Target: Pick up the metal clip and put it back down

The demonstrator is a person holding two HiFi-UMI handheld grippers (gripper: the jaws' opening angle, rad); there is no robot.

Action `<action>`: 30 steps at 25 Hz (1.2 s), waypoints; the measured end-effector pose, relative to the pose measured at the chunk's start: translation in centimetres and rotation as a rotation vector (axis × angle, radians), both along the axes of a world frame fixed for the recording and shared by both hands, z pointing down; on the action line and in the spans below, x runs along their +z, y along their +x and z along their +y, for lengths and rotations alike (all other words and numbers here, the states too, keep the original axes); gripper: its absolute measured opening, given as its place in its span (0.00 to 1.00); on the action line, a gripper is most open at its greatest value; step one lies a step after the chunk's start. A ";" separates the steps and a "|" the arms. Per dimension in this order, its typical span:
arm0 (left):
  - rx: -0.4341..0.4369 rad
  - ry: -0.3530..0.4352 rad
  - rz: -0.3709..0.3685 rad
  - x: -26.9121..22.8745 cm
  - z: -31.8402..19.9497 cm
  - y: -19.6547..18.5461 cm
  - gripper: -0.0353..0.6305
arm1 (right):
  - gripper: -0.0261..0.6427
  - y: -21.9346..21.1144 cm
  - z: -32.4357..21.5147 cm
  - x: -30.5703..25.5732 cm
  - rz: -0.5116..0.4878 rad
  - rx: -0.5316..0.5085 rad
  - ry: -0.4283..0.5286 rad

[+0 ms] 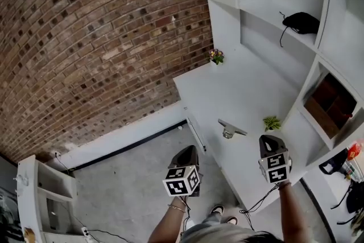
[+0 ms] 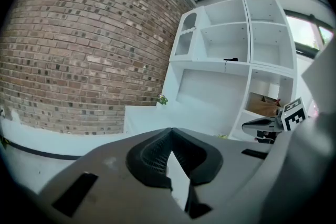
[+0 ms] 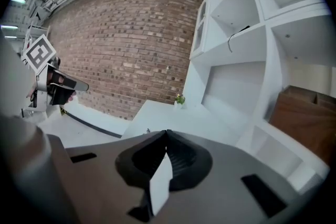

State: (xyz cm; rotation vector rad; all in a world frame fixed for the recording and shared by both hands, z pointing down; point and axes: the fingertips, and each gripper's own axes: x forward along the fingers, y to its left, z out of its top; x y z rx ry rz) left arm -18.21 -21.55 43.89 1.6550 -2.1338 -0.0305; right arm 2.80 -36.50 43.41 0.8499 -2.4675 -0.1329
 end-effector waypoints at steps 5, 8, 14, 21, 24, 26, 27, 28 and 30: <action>0.023 0.050 -0.040 -2.6 -0.8 1.5 0.06 | 0.04 3.4 0.9 -4.1 -0.116 0.129 0.073; 0.025 0.067 -0.063 -3.3 -0.8 2.5 0.06 | 0.04 5.3 2.0 -5.0 -0.210 0.242 0.093; 0.053 0.074 -0.093 -3.9 -1.1 4.5 0.06 | 0.04 6.9 3.7 -4.8 -0.364 0.311 0.028; 0.067 0.072 -0.100 -4.0 -0.8 5.5 0.06 | 0.04 8.0 4.6 -6.1 -0.403 0.301 0.026; 0.074 0.075 -0.098 -4.0 -0.7 5.9 0.06 | 0.04 8.2 5.0 -6.2 -0.402 0.302 0.013; 0.077 0.080 -0.095 -4.1 -0.7 6.1 0.06 | 0.04 8.3 5.2 -6.4 -0.395 0.301 0.008; 0.079 0.082 -0.094 -4.2 -0.7 6.2 0.06 | 0.04 8.3 5.2 -6.5 -0.392 0.301 0.010; 0.080 0.084 -0.092 -4.2 -0.7 6.3 0.06 | 0.04 8.4 5.3 -6.6 -0.391 0.301 0.012; 0.082 0.086 -0.090 -4.2 -0.7 6.5 0.06 | 0.04 8.6 5.4 -6.8 -0.391 0.303 0.014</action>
